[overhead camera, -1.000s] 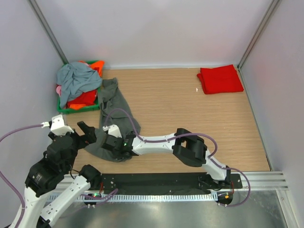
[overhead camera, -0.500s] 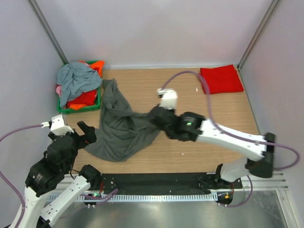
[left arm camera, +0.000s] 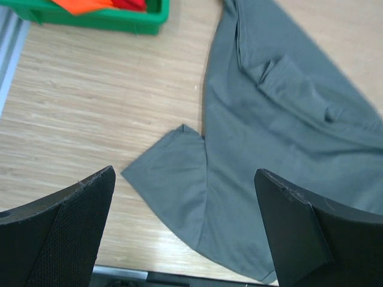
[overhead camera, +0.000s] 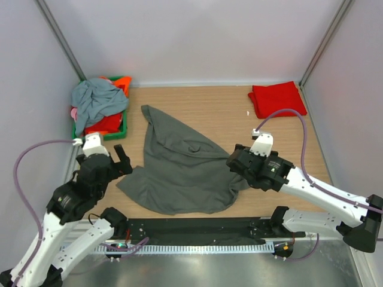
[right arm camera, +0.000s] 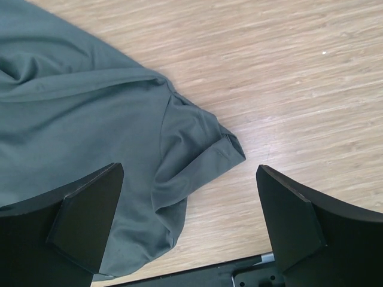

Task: Fold and stack the t-shirts
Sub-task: Move the tshirt to the center of the board, then flatten the tshirt out

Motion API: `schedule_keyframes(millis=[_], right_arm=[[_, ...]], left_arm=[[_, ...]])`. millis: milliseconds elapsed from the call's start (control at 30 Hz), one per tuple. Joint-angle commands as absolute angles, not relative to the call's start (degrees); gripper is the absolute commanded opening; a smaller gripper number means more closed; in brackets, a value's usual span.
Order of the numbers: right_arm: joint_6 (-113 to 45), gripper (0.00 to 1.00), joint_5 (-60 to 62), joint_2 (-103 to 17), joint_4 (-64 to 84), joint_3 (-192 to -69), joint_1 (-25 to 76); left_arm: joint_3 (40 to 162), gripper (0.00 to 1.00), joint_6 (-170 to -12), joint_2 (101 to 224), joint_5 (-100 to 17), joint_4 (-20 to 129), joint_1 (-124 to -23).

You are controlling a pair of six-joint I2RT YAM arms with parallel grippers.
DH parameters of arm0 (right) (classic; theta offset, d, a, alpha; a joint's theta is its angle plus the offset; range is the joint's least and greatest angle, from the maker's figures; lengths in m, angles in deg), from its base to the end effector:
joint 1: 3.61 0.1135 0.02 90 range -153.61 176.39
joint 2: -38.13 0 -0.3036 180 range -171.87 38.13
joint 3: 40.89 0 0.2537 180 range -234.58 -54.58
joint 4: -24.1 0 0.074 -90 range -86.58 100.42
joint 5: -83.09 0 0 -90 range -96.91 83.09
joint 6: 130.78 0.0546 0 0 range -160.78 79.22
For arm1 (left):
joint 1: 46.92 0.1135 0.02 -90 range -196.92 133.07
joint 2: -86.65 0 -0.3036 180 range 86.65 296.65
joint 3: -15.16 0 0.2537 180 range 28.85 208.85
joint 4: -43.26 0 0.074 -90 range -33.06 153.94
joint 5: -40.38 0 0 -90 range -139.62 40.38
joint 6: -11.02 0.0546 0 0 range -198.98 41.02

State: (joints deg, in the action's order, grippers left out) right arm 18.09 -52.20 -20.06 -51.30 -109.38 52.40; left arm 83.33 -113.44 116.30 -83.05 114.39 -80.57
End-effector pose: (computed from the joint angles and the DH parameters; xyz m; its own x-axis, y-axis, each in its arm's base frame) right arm 0.1199 0.1084 0.3149 -0.6183 0.1602 -0.7695 0.2190 0.9754 0.0272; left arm 0.0628 -0.0056 0.3573 -0.4130 -0.2924 -0.8625 -0.1911 0.9538 -0.2318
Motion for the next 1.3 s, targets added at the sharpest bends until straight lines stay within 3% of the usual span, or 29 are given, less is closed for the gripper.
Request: schedule_keyframes(millis=[0,133,267,367,700,900,1067,1200,1267], right_arm=[[19.3,1.00,-51.5,-20.9,-49.3,-111.2,52.3],[13.5,1.00,-41.0,-20.5,-37.6,-106.2,52.3],[6.9,1.00,-27.0,-24.2,-23.1,-102.2,52.6],[1.9,1.00,-24.3,-31.9,-18.9,-105.4,52.6],[-11.2,1.00,-15.4,-65.1,-20.6,-139.5,43.1],[-13.4,0.88,-4.5,-74.6,-18.3,-148.9,39.4],[-16.3,0.88,-0.8,-83.5,-20.2,-157.9,39.5],[-17.4,0.87,1.2,-89.5,-23.0,-165.0,39.5],[-17.8,0.81,1.5,-91.4,-23.8,-166.6,39.5]], left_arm=[[85.9,1.00,-115.2,124.9,-78.8,114.4,-80.5],[85.5,0.99,-119.0,136.5,-73.2,115.8,-80.5],[81.8,0.96,-125.7,135.4,-70.4,114.1,-80.6],[78.5,0.93,-129.3,131.9,-67.6,112.8,-80.6],[81.2,0.90,-132.2,126.4,-66.0,120.0,-81.4],[88.6,0.98,-122.2,122.1,-74.6,125.1,-81.4],[82.6,0.97,-120.2,117.9,-67.9,115.4,-81.4],[83.2,0.97,-120.6,117.1,-70.9,115.5,-81.4],[82.6,0.96,-120.2,116.1,-69.9,114.8,-81.4]])
